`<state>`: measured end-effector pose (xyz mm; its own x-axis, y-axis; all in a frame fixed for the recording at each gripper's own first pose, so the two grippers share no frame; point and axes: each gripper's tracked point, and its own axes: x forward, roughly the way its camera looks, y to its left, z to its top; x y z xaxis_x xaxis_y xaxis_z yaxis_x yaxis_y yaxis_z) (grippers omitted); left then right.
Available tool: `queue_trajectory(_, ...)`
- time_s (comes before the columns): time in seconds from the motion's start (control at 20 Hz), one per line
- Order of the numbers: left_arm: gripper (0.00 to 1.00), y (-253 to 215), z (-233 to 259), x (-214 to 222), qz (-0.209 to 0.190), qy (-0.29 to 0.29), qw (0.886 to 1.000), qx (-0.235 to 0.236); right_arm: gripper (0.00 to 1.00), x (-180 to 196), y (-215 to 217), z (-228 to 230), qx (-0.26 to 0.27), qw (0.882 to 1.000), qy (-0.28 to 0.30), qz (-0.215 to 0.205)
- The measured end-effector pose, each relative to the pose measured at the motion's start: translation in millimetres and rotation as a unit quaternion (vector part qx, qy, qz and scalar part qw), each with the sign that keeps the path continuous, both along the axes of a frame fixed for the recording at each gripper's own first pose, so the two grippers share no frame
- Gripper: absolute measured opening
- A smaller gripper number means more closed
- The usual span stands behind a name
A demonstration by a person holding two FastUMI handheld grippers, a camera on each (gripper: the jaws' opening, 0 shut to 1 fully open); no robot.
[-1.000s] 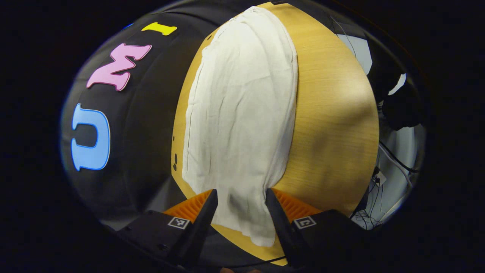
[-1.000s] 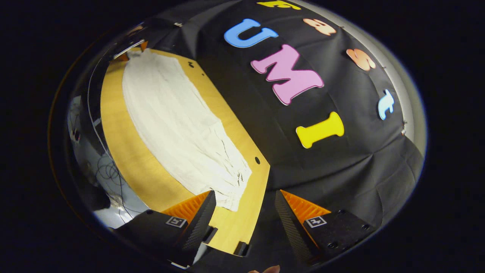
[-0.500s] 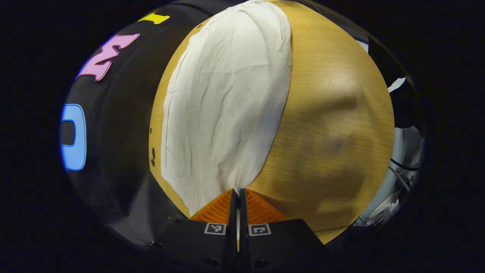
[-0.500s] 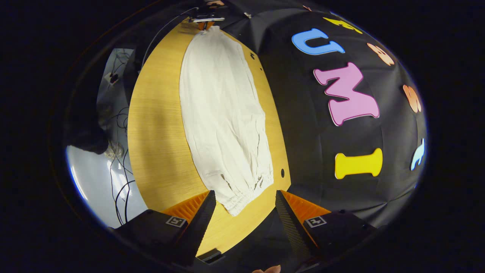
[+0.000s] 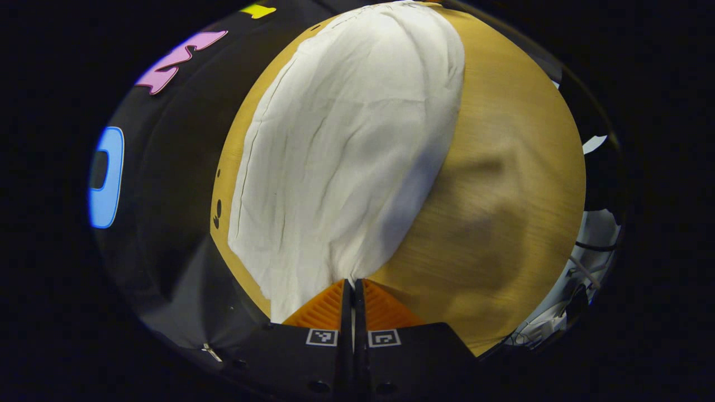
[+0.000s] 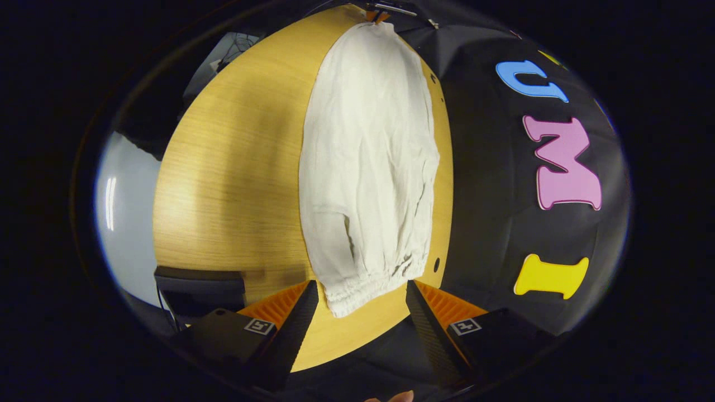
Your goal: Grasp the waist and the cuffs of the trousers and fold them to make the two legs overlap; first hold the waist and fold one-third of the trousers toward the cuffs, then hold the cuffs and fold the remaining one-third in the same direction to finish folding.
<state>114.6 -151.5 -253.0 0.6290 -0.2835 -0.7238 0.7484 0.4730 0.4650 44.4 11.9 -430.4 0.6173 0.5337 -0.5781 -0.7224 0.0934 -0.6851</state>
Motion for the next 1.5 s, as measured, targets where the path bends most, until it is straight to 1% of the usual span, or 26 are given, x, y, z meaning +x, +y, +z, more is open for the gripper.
queue_trajectory(0.1, 0.06, 0, 0, 0, 0.004, 0.008, 1.0, -0.003, 0.97, 12, 0, -16, -0.023, 1.0, 0.002, 0.014)
queue_trajectory(0.2, 0.06, 0, 1, 1, 0.01, 0.014, 1.0, -0.006, 0.97, 30, -3, -22, -0.039, 0.999, -0.012, 0.016)
queue_trajectory(0.25, 0.06, 0, 1, 1, 0.013, 0.016, 1.0, -0.008, 0.93, 31, -2, -25, -0.041, 0.999, -0.002, 0.015)
queue_trajectory(0.3, 0.06, -2, 2, 1, 0.017, 0.017, 1.0, -0.009, 0.82, 29, 1, -36, -0.043, 0.999, 0.028, 0.012)
queue_trajectory(0.35, 0.06, -2, 2, 1, 0.022, 0.018, 1.0, -0.011, 0.78, 23, 1, -49, -0.046, 0.997, 0.063, 0.009)
queue_trajectory(0.45, 0.06, -2, 3, 0, 0.038, 0.018, 0.999, -0.017, 0.14, 22, -3, -55, -0.042, 0.995, 0.096, 0.002)
queue_trajectory(0.5, 0.06, -2, 6, 3, 0.05, 0.008, 0.999, -0.02, 0.1, 20, -2, -50, -0.036, 0.993, 0.114, -0.004)
queue_trajectory(0.55, 0.06, -2, 8, 3, 0.061, 0.002, 0.998, -0.022, 0.08, 23, 4, -49, -0.025, 0.991, 0.128, -0.008)
queue_trajectory(0.6, 0.06, -1, 10, 3, 0.072, -0.001, 0.997, -0.027, 0.05, 26, 5, -44, -0.013, 0.991, 0.134, -0.017)
queue_trajectory(0.75, 0.06, 3, 19, 7, 0.096, -0.005, 0.995, -0.039, 0.05, 30, -1, -20, 0.022, 0.989, 0.139, -0.041)
queue_trajectory(0.85, 0.06, 9, 27, 13, 0.114, -0.012, 0.992, -0.05, 0.05, 40, -3, 0, 0.051, 0.986, 0.145, -0.067)
queue_trajectory(1.0, 0.06, 17, 45, 31, 0.142, -0.025, 0.987, -0.065, 0.05, 64, -8, 27, 0.105, 0.974, 0.158, -0.123)
queue_trajectory(1.2, 0.06, 25, 65, 62, 0.157, -0.051, 0.984, -0.072, 0.05, 99, -8, 58, 0.144, 0.96, 0.162, -0.178)
queue_trajectory(1.3, 0.06, 30, 70, 79, 0.176, -0.06, 0.979, -0.079, 0.05, 115, -7, 61, 0.157, 0.952, 0.166, -0.202)
queue_trajectory(1.4, 0.06, 36, 76, 97, 0.197, -0.07, 0.974, -0.091, 0.05, 130, -6, 61, 0.162, 0.948, 0.164, -0.22)
queue_trajectory(1.5, 0.06, 36, 80, 117, 0.207, -0.079, 0.97, -0.103, 0.05, 142, -6, 59, 0.162, 0.944, 0.164, -0.238)
